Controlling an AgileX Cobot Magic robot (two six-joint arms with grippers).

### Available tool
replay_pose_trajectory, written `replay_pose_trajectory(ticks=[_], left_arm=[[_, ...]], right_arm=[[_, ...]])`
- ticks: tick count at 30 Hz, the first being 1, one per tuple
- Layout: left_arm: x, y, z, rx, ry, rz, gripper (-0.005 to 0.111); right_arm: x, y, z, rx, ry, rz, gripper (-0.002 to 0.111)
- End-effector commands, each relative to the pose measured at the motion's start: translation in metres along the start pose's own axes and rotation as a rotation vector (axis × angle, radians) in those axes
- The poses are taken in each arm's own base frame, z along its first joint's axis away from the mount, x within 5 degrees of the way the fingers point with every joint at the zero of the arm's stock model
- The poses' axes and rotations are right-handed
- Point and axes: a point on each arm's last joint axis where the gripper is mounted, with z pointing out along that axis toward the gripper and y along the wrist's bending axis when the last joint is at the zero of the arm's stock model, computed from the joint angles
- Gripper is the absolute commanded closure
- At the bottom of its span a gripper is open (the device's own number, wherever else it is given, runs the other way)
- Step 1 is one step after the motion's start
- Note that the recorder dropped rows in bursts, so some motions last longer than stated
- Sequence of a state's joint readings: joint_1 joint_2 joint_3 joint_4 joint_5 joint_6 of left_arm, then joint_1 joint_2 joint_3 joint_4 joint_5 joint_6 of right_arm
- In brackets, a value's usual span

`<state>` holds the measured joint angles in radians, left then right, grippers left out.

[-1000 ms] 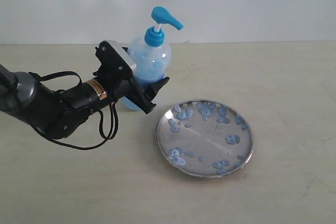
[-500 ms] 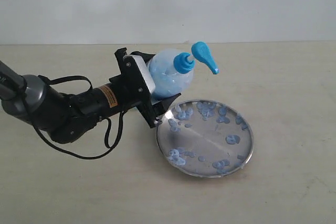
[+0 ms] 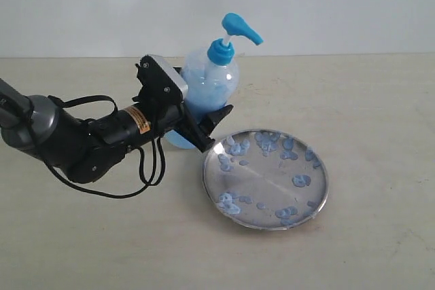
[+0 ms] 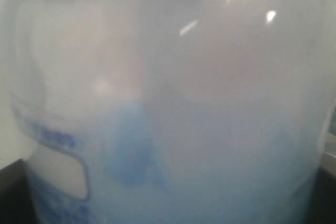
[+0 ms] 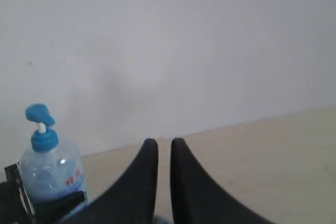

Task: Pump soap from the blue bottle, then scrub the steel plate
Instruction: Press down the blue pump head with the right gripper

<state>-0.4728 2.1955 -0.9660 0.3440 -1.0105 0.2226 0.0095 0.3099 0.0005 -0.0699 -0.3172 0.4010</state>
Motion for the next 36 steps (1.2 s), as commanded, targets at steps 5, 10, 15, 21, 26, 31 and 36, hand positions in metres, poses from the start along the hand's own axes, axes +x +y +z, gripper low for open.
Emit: replay_pose_trajectory(ticks=[5, 10, 15, 21, 26, 31, 36], left_arm=[[0.013, -0.007, -0.002, 0.037, 0.098, -0.044, 0.102], [0.013, -0.007, -0.002, 0.037, 0.098, -0.044, 0.102], [0.013, -0.007, -0.002, 0.037, 0.098, -0.043, 0.102], [0.013, -0.007, -0.002, 0.038, 0.098, -0.023, 0.102], [0.013, -0.007, -0.002, 0.038, 0.098, -0.021, 0.102], [0.013, -0.007, -0.002, 0.038, 0.098, -0.021, 0.102], [0.013, -0.007, -0.002, 0.040, 0.098, -0.019, 0.102]], right_arm=[[-0.007, 0.032, 0.124, -0.296, 0.242, -0.215, 0.108], [-0.018, 0.067, 0.209, -0.722, 0.242, -0.218, 0.108], [-0.028, 0.076, 0.244, -0.802, 0.260, -0.120, 0.108], [-0.015, 0.089, 0.255, -0.813, 0.295, -0.124, 0.108], [0.006, 0.106, 0.263, -0.720, 0.377, -0.284, 0.108], [0.017, 0.110, 0.264, -0.641, 0.445, -0.351, 0.108], [0.017, 0.111, 0.264, -0.643, 0.444, -0.346, 0.108]])
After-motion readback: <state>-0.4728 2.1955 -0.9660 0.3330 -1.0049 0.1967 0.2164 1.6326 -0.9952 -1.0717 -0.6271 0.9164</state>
